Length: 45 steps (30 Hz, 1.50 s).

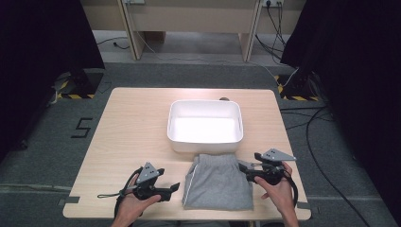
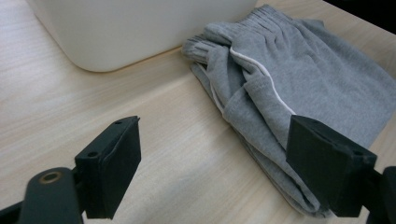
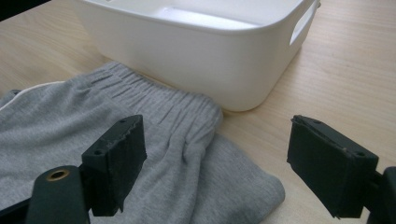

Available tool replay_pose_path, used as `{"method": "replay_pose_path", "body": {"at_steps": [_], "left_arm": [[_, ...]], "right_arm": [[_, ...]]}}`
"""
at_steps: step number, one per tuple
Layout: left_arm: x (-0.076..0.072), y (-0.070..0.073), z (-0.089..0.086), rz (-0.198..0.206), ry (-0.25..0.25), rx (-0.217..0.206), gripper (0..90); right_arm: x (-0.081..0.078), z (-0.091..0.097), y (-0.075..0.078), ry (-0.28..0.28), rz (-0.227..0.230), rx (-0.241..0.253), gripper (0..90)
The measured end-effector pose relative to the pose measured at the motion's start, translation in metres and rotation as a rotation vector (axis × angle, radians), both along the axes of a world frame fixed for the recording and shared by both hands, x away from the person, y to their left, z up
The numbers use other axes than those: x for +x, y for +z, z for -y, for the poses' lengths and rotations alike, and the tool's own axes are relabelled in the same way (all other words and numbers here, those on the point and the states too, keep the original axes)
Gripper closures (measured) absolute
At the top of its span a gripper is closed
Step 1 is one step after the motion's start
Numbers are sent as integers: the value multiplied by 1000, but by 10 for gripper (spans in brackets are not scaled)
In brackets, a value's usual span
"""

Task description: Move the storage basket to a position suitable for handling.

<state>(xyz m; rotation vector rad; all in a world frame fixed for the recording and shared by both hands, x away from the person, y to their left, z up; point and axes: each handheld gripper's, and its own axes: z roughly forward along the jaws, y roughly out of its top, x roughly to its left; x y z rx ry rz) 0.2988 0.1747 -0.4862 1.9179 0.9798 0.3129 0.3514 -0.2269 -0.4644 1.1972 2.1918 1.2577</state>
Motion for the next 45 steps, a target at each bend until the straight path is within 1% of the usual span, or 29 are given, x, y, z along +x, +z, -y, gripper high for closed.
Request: {"method": "replay_pose_path", "body": {"at_steps": [4, 6, 8, 9, 11, 14, 16, 17, 20, 23, 25, 29, 32, 35, 40, 42, 43, 45], "left_arm": [[-4, -3, 1, -7, -8, 5, 177], [-6, -5, 2, -8, -8, 6, 177], [-7, -7, 3, -12, -11, 12, 176], [-8, -9, 4, -12, -12, 27, 176], [-8, -13, 4, -19, -8, 36, 176], [-9, -17, 3, -37, -6, 29, 175], [-11, -17, 2, -38, -5, 24, 175], [-12, -17, 2, -38, -4, 28, 174], [-15, -20, 2, -42, -5, 30, 173], [-17, -23, 3, -69, -22, 28, 167], [-19, -24, 5, -75, -31, 26, 162], [-22, -23, 11, -91, -55, 1, 154], [-25, -24, 17, -96, -78, -3, 152], [-24, -27, 26, -101, -96, 6, 152], [-20, -30, 41, -99, -131, 45, 155], [-17, -31, 45, -104, -141, 54, 160], [-16, -32, 48, -106, -140, 51, 165], [-15, -32, 51, -97, -148, 57, 178]], "right_arm": [[1, 1, -3, -2, -3, -4, 196], [1, 1, -5, -4, -13, 2, 195], [1, 2, -7, 1, -16, -6, 195], [1, 1, -8, 2, -20, -7, 195], [1, 1, -10, 6, -26, -6, 194], [2, 3, -12, 9, -28, -8, 195], [1, 4, -13, 4, -35, -4, 194], [1, 4, -13, 7, -29, -5, 195], [0, 5, -14, 6, -35, -4, 195], [1, 6, -17, 12, -42, -8, 195], [1, 6, -20, 12, -54, -15, 192], [2, 4, -22, 19, -58, -39, 188], [3, 2, -24, 22, -63, -46, 187], [4, 0, -26, 25, -73, -49, 187], [6, -2, -28, 36, -77, -58, 189], [6, -3, -28, 40, -79, -54, 189], [6, -3, -28, 42, -80, -54, 190], [7, -3, -29, 40, -83, -51, 189]]}}
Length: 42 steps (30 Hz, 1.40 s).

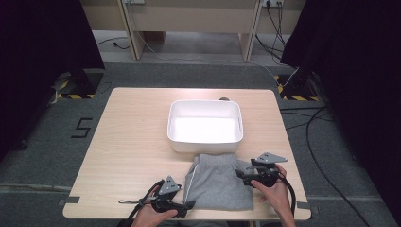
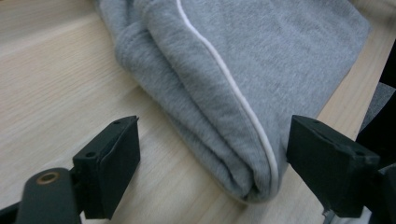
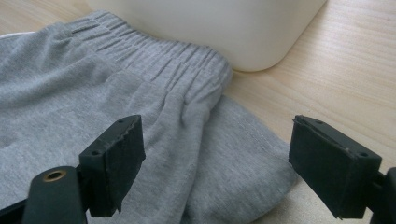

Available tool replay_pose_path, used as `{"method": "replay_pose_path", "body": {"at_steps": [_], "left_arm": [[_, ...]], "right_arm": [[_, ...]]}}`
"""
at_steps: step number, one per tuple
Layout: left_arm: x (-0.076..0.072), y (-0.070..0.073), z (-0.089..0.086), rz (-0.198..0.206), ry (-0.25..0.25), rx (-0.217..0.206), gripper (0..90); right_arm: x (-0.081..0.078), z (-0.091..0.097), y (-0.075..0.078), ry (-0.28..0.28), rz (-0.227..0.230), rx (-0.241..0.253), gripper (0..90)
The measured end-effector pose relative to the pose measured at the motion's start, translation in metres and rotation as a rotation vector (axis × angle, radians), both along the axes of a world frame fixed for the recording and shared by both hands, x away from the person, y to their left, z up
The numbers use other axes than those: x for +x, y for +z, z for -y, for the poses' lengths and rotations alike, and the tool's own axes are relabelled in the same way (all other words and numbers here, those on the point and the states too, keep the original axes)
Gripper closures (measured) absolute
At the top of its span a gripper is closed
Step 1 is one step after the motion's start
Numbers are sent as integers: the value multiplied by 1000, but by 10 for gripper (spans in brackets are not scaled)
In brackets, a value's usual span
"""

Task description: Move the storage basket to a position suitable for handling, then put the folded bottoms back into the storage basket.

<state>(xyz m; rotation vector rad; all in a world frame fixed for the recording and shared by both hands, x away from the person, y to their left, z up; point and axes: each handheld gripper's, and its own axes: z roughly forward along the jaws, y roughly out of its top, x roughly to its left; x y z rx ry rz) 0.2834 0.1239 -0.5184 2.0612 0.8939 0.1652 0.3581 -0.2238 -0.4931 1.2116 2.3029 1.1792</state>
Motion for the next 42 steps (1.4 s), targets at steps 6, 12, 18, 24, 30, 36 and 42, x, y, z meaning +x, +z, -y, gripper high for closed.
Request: {"method": "replay_pose_path", "body": {"at_steps": [6, 12, 18, 24, 30, 36, 42], "left_arm": [[0, 0, 4, 20, -19, 1, 279], [-2, 0, 4, 34, -39, 8, 356], [-4, 0, 4, 32, -50, 5, 437], [-4, 0, 5, 18, -58, -5, 523], [-4, 0, 4, 15, -63, -11, 542], [-1, 0, 1, -4, -73, -24, 560], [-1, -1, -2, 6, -71, -26, 579]], "right_arm": [[1, -1, -1, 3, -7, 3, 189], [1, 0, -1, 3, -5, 5, 190], [1, -1, -2, 6, -6, 3, 193], [6, -4, -4, 21, -23, 21, 192], [13, -7, -10, 29, -63, 16, 178], [20, -8, -17, 47, -80, 0, 153], [23, -13, -19, 83, -84, -12, 137]]}}
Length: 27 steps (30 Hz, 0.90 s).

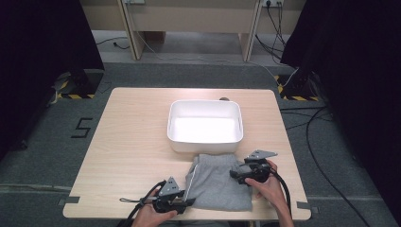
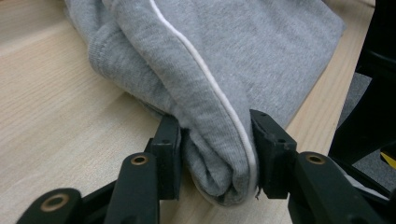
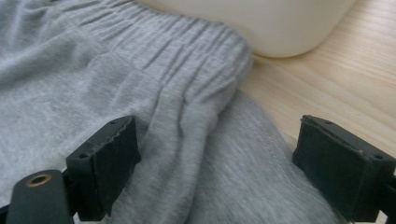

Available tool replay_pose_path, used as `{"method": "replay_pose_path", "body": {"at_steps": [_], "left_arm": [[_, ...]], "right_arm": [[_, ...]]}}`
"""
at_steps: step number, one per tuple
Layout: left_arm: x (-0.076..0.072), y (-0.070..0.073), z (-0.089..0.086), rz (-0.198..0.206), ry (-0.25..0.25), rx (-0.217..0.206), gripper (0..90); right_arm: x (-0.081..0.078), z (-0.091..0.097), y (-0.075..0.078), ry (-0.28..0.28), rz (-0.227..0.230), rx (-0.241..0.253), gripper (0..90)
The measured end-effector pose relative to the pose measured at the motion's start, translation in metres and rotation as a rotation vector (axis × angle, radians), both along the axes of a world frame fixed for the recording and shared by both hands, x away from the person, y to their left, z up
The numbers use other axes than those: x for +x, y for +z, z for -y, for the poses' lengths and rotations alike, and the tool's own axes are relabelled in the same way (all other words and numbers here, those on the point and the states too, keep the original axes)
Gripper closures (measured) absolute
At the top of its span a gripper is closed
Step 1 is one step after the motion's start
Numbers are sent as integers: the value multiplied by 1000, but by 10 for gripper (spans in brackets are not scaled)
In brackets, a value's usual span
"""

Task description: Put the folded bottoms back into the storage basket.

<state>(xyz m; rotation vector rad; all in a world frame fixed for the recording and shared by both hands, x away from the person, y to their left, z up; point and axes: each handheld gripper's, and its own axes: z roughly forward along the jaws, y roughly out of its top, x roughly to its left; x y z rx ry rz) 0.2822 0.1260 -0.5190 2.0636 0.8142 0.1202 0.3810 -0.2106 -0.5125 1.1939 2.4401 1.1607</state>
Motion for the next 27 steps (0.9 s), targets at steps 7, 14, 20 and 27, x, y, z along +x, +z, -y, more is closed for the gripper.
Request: {"method": "replay_pose_path", "body": {"at_steps": [7, 14, 20, 27], "left_arm": [[-2, 0, -2, 2, -12, 7, 601], [-1, 0, -8, -5, -20, -3, 625], [-3, 0, -8, 14, -29, 2, 647], [-7, 6, -9, 49, -40, 31, 703]], "right_arm": [[-4, -14, -1, 83, 9, 10, 178], [-2, -17, -3, 94, 8, 69, 551], [-6, -21, -3, 99, 9, 69, 718], [-13, -22, 6, 123, 68, 76, 750]]}}
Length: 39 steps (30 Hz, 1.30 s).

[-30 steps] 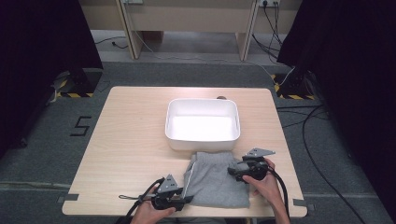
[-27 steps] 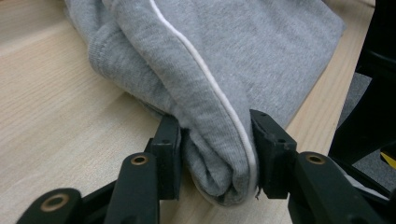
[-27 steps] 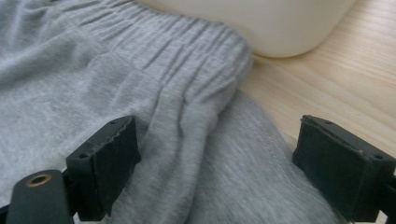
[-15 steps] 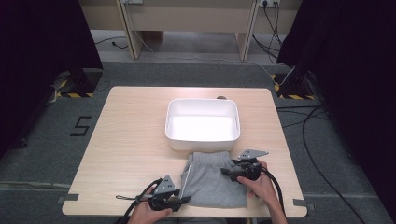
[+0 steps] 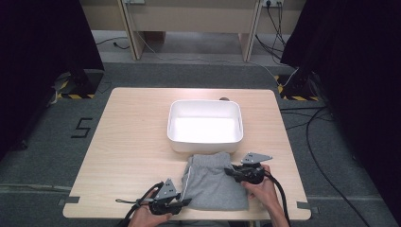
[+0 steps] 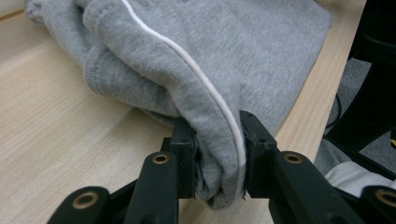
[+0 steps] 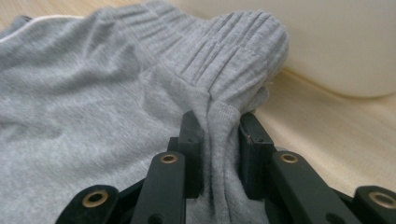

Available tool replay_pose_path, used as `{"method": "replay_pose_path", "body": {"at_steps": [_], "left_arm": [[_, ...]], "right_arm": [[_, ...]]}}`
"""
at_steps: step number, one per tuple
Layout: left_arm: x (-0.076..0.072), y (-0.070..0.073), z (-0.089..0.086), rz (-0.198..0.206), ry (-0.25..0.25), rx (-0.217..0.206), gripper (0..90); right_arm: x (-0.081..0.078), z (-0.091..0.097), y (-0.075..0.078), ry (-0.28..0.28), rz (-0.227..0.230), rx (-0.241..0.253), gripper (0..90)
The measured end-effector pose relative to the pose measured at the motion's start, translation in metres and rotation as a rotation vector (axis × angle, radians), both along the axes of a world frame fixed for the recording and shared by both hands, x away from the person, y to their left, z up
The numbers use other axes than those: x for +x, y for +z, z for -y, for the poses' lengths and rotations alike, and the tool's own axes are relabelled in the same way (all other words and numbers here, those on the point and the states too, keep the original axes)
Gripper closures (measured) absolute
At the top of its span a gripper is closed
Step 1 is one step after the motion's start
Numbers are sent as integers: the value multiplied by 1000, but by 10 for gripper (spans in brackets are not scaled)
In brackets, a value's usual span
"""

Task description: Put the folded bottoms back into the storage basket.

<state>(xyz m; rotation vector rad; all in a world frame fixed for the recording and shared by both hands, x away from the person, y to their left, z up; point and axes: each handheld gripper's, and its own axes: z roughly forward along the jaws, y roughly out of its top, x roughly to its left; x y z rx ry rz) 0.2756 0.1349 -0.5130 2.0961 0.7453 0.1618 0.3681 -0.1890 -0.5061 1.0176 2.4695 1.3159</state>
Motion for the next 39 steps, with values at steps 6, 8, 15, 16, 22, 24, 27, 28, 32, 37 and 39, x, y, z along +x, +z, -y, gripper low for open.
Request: {"method": "replay_pose_path", "body": {"at_steps": [6, 8, 15, 16, 22, 24, 27, 28, 32, 37, 39], "left_arm": [[-6, 16, -3, 14, -29, -16, 710], [-9, 25, -4, 39, -31, -23, 711], [-17, 54, -12, 75, -48, -36, 711], [-17, 57, -13, 80, -52, -34, 710], [-16, 79, -17, 110, -51, -35, 710], [-15, 84, -18, 119, -50, -36, 710], [-12, 91, -19, 128, -44, -40, 710], [-11, 94, -20, 130, -43, -42, 710], [-5, 104, -23, 145, -33, -48, 709], [3, 118, -26, 169, -17, -46, 709], [7, 122, -27, 173, -12, -49, 709]], "right_arm": [[-10, -4, 25, 28, 70, 22, 756], [-13, -5, 35, 36, 96, 23, 756], [-23, -6, 63, 50, 159, 65, 756], [-24, -7, 66, 55, 168, 64, 756], [-24, -8, 90, 69, 192, 81, 756], [-22, -9, 98, 79, 202, 78, 755], [-19, -12, 107, 86, 216, 75, 755], [-18, -13, 111, 90, 221, 70, 755], [-12, -16, 124, 98, 238, 70, 755], [0, -22, 141, 110, 258, 56, 755], [4, -23, 145, 110, 264, 54, 755]]}}
